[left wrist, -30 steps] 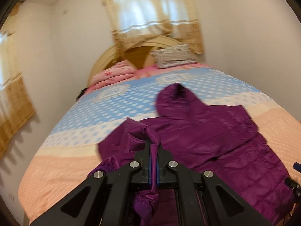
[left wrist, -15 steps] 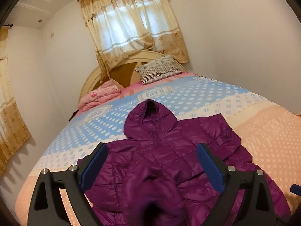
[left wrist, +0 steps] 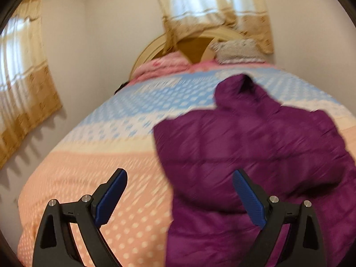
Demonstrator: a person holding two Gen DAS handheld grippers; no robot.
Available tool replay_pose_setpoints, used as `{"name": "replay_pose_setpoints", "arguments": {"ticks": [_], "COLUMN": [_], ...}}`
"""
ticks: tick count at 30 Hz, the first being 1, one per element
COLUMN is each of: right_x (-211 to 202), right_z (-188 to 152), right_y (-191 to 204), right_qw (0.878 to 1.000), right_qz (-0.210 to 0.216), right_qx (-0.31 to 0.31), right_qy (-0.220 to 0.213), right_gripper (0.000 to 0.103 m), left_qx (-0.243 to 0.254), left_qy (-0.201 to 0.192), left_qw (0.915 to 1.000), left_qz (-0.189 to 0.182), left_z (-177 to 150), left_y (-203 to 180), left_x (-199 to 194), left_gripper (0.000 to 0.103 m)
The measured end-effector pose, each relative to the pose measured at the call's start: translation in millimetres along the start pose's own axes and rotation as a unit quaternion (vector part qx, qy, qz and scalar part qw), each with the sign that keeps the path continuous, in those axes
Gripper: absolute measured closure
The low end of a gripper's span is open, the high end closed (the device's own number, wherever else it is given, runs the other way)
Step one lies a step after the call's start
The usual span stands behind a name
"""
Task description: Fold large clothes
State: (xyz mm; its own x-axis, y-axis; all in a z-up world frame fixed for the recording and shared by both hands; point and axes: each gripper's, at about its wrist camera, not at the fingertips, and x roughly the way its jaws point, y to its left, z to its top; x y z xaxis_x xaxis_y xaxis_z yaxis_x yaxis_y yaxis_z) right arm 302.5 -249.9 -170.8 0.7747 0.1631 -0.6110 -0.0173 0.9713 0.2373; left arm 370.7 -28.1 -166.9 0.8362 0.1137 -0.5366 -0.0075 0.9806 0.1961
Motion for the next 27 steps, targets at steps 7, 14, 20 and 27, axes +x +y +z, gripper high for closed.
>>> {"name": "replay_pose_setpoints", "arguments": {"ticks": [7,14,20,27], "right_x": [66.8,111.2,67.9,72.4], "right_z": [36.2,46.5,82.0,88.9], "right_y": [-8.7,3.3,2.5,-31.9], "right_qw": [0.995,0.991,1.000,0.998], "right_qz": [0.052,0.067,0.008,-0.062], "right_qx": [0.061,0.045,0.002,0.017], "right_qy": [0.065,0.110,0.026,0.019], "right_gripper": [0.018,0.087,0.094,0.094], "left_qx": [-0.022,-0.036,-0.047,-0.053], "left_qy": [0.051,0.084,0.089,0.096], "left_qw": [0.9984,0.9958,0.9949,0.9939], "left_qz": [0.012,0.008,-0.001,-0.010], "left_z": [-34.8,-49.6,-57.3,-56.9], "left_y": [18.8,25.3,34.9,38.9], "left_x": [37.3,57.5,60.9,62.3], "left_gripper": [0.007,0.007,0.007,0.007]}}
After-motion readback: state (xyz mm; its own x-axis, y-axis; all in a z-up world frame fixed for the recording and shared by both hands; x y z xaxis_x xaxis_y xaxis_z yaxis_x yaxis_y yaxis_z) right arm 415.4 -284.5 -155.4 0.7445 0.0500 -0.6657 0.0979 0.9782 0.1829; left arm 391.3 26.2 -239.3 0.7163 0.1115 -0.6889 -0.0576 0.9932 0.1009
